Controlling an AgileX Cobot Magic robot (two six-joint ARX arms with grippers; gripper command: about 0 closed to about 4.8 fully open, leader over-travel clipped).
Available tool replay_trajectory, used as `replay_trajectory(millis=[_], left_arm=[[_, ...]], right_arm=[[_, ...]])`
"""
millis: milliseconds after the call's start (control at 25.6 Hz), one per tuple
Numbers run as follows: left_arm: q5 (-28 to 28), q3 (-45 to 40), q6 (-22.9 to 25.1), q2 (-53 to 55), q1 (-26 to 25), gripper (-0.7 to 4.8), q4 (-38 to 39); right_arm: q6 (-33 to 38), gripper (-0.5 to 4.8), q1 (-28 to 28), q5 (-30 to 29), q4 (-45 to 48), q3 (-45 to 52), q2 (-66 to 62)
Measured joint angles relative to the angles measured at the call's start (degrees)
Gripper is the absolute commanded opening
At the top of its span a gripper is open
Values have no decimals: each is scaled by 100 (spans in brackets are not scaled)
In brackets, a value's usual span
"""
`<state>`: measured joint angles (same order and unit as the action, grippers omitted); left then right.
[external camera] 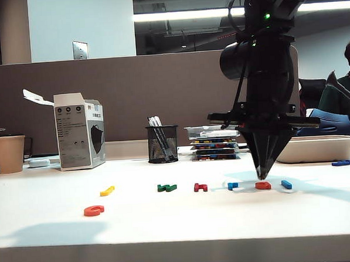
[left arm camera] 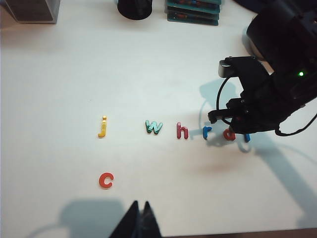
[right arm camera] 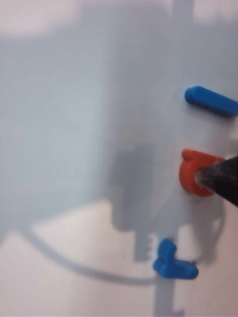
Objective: Select the appropriate letters from the row of letter magnets placed on the table to arrange into the word "car".
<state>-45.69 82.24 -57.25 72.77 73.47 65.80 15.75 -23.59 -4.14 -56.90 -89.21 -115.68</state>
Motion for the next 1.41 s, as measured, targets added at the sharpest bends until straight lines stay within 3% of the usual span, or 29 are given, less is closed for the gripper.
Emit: replay_trajectory(millis=[1056, 1409], left_arm=[[0, 0, 0, 2, 2, -5, 0], [0, 0, 0, 2, 2, -5, 0]], right_arm=[[551, -6, -22, -166, -129, -7, -118], [787, -6, -389, -317, -260, -7, -122]])
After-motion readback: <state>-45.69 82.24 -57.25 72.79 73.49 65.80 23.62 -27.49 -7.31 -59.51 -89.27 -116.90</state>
